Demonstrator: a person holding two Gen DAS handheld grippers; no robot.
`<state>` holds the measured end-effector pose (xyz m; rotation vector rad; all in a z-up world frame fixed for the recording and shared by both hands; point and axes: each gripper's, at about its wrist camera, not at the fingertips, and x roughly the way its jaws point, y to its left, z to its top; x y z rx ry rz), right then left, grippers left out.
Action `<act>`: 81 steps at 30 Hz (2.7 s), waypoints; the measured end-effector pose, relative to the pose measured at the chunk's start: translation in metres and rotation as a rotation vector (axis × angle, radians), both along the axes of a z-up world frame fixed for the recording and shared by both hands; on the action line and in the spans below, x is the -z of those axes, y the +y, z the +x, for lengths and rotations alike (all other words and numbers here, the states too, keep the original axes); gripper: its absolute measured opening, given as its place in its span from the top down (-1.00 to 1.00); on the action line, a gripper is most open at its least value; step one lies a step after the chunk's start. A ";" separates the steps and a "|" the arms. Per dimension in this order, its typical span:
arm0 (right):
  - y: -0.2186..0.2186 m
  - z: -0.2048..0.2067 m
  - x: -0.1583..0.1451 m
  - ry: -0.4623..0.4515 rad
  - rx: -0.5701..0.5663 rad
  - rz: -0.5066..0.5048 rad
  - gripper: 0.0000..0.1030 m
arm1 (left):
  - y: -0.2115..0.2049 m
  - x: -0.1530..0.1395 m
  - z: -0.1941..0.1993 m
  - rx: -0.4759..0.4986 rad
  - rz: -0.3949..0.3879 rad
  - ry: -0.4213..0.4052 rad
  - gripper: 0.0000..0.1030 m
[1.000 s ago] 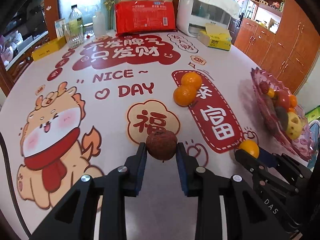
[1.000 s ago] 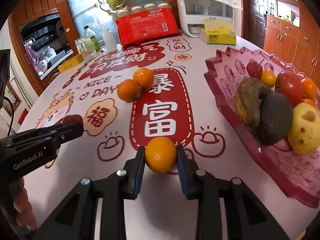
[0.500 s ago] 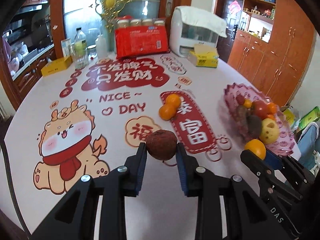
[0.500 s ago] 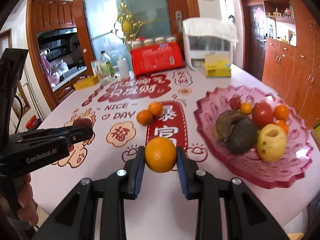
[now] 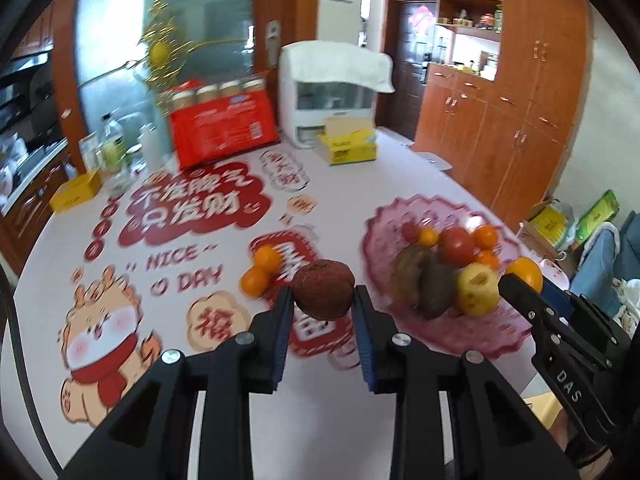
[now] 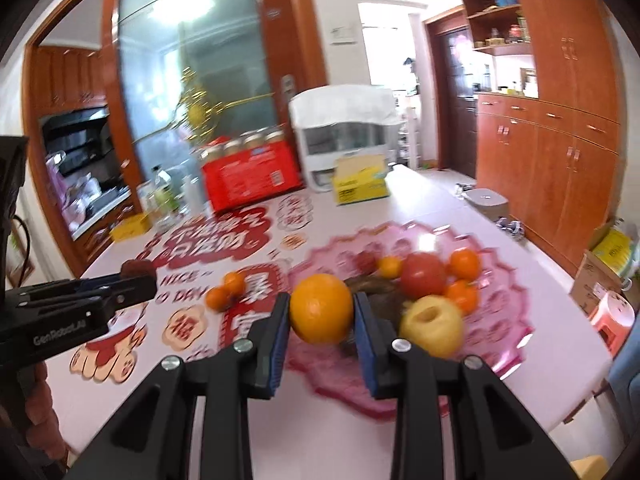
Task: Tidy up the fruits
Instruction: 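Carry the lychee with the left tool while the right tool carries the mandarin into the bowl, then open the left tool releasing the lychee while the right tool releases the mandarin, then lift both tools out of the bowl and move them toward the two mandarins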
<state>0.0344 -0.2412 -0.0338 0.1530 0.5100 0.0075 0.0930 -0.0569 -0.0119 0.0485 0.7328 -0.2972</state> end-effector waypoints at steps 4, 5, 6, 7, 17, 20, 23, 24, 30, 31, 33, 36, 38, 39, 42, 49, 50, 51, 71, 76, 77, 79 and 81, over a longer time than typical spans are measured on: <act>-0.031 0.006 -0.015 -0.022 0.079 -0.025 0.40 | -0.029 -0.017 0.013 0.048 -0.003 -0.031 0.46; -0.036 0.008 -0.018 -0.021 0.094 -0.036 0.40 | -0.039 -0.023 0.018 0.066 -0.010 -0.037 0.46; -0.043 0.012 -0.022 -0.017 0.111 -0.051 0.40 | -0.044 -0.026 0.021 0.075 -0.014 -0.040 0.46; -0.047 0.016 -0.024 -0.013 0.117 -0.065 0.40 | -0.051 -0.029 0.025 0.087 -0.016 -0.045 0.46; -0.071 0.049 -0.027 0.009 0.193 -0.182 0.40 | -0.116 -0.021 0.074 0.139 0.016 -0.046 0.45; -0.074 0.059 -0.014 0.046 0.205 -0.191 0.40 | -0.128 0.004 0.086 0.143 0.046 0.005 0.45; -0.075 0.067 0.003 0.096 0.195 -0.196 0.39 | -0.136 0.029 0.093 0.149 0.073 0.049 0.45; -0.075 0.069 0.010 0.115 0.191 -0.195 0.39 | -0.139 0.038 0.096 0.149 0.082 0.067 0.45; -0.075 0.079 0.036 0.190 0.182 -0.178 0.39 | -0.142 0.067 0.101 0.141 0.094 0.133 0.45; -0.075 0.080 0.038 0.198 0.182 -0.178 0.39 | -0.142 0.069 0.101 0.140 0.096 0.137 0.45; -0.075 0.083 0.043 0.215 0.182 -0.182 0.39 | -0.143 0.072 0.102 0.138 0.098 0.144 0.45; -0.074 0.086 0.048 0.234 0.182 -0.181 0.39 | -0.143 0.075 0.103 0.138 0.099 0.152 0.45; -0.074 0.088 0.051 0.246 0.182 -0.182 0.39 | -0.143 0.078 0.105 0.138 0.103 0.160 0.45; -0.074 0.089 0.053 0.253 0.181 -0.184 0.39 | -0.143 0.079 0.105 0.139 0.105 0.164 0.45; -0.073 0.090 0.057 0.266 0.177 -0.187 0.39 | -0.144 0.083 0.106 0.140 0.112 0.174 0.45; -0.072 0.091 0.060 0.285 0.179 -0.180 0.21 | -0.145 0.086 0.098 0.139 0.130 0.173 0.05; -0.073 0.090 0.060 0.283 0.180 -0.176 0.13 | -0.145 0.085 0.096 0.129 0.139 0.161 0.02; -0.073 0.088 0.060 0.278 0.192 -0.179 0.10 | -0.144 0.084 0.095 0.124 0.145 0.153 -0.05; -0.056 0.066 0.043 0.222 0.181 -0.203 0.04 | -0.099 0.057 0.062 0.039 0.091 0.117 -0.63; -0.046 0.060 0.039 0.218 0.167 -0.219 0.04 | -0.085 0.055 0.053 0.014 0.088 0.116 -0.64; -0.043 0.058 0.039 0.218 0.164 -0.222 0.04 | -0.081 0.055 0.051 0.011 0.083 0.120 -0.64; -0.038 0.055 0.038 0.218 0.154 -0.233 0.04 | -0.075 0.055 0.047 0.005 0.075 0.125 -0.64; -0.032 0.051 0.037 0.217 0.147 -0.244 0.04 | -0.067 0.055 0.044 -0.003 0.071 0.124 -0.64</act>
